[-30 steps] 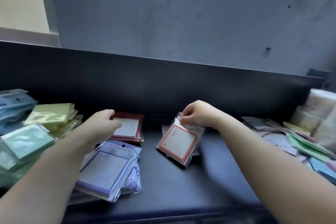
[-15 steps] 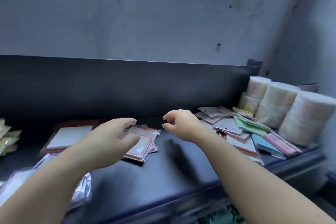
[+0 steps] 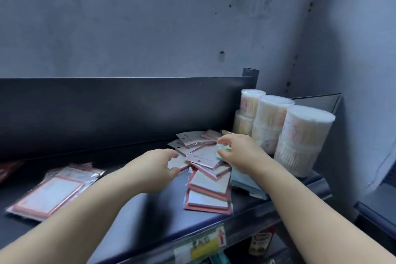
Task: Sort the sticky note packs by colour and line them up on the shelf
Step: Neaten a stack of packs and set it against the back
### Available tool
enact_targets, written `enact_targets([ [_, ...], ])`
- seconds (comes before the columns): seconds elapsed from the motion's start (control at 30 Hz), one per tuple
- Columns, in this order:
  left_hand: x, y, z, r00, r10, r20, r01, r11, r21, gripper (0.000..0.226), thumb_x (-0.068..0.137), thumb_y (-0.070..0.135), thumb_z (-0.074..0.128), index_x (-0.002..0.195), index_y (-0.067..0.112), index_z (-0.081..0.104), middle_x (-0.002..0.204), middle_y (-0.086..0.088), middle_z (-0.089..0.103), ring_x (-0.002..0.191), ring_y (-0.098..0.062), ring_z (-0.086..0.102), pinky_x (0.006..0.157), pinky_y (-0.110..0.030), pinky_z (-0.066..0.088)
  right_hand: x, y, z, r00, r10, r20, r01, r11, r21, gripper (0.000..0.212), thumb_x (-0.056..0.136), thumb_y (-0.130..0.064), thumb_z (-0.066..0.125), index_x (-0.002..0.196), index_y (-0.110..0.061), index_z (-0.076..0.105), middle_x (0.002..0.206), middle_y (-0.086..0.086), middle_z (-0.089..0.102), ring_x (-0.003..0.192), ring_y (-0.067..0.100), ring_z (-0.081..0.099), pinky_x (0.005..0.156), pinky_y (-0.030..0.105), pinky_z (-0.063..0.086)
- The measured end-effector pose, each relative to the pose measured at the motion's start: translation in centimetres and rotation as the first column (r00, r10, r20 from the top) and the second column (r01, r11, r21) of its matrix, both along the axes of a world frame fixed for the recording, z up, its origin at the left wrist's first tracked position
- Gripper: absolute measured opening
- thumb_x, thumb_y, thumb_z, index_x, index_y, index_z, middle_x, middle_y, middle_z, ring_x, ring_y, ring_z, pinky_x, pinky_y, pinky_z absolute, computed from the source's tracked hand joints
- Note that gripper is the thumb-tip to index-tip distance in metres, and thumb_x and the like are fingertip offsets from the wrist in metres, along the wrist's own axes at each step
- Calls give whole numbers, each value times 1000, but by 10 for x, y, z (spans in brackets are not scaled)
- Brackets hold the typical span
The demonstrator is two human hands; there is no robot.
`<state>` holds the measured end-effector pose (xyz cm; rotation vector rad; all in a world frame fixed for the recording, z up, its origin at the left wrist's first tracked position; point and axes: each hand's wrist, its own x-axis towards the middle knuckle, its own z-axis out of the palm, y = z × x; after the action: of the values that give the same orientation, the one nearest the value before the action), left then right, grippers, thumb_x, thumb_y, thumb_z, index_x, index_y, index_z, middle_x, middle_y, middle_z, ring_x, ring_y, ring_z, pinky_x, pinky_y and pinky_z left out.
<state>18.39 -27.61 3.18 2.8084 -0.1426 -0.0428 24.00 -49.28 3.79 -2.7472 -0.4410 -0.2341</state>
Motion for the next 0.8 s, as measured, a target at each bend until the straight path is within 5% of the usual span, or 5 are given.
enact_targets([
  [0.13,41,-29,-10,998,63,22,-64,996,59,47,95,32,46,140,22,39,141,-2,46,124,-22,49,100,-33,42,24,-36,-4,999,-42,-4,42,999,6,39,92,-28,50,131,-21,53,133,1,56,122,19,51,101,33,42],
  [0.27,84,-43,-22,989,135,56,-138,989,56,37,92,30,44,127,17,46,129,-6,51,105,-26,55,89,-37,48,49,-49,-15,997,-51,-52,50,999,-17,43,93,-40,48,133,-21,51,134,3,55,120,24,52,98,37,44],
  [0.5,130,-49,-41,969,226,103,-233,970,72,47,92,29,46,137,20,42,133,-4,52,118,-26,51,88,-31,45,57,-51,-35,994,40,-104,-42,999,-17,65,80,-66,52,135,-33,44,136,-10,52,118,16,53,92,33,46],
  [0.7,140,-50,-45,946,235,225,-288,926,245,25,87,18,44,102,25,62,102,1,65,87,-25,60,62,-29,41,52,-49,-35,994,62,93,-54,994,-93,26,82,-25,48,106,-29,57,111,-4,65,99,24,59,73,31,46],
  [0.8,133,-51,-39,922,159,354,-293,883,367,22,87,12,43,94,23,61,95,2,66,83,-26,59,61,-30,34,52,-50,-33,984,106,143,-99,994,-49,43,83,-16,46,120,-37,55,117,-6,64,104,24,59,77,31,47],
])
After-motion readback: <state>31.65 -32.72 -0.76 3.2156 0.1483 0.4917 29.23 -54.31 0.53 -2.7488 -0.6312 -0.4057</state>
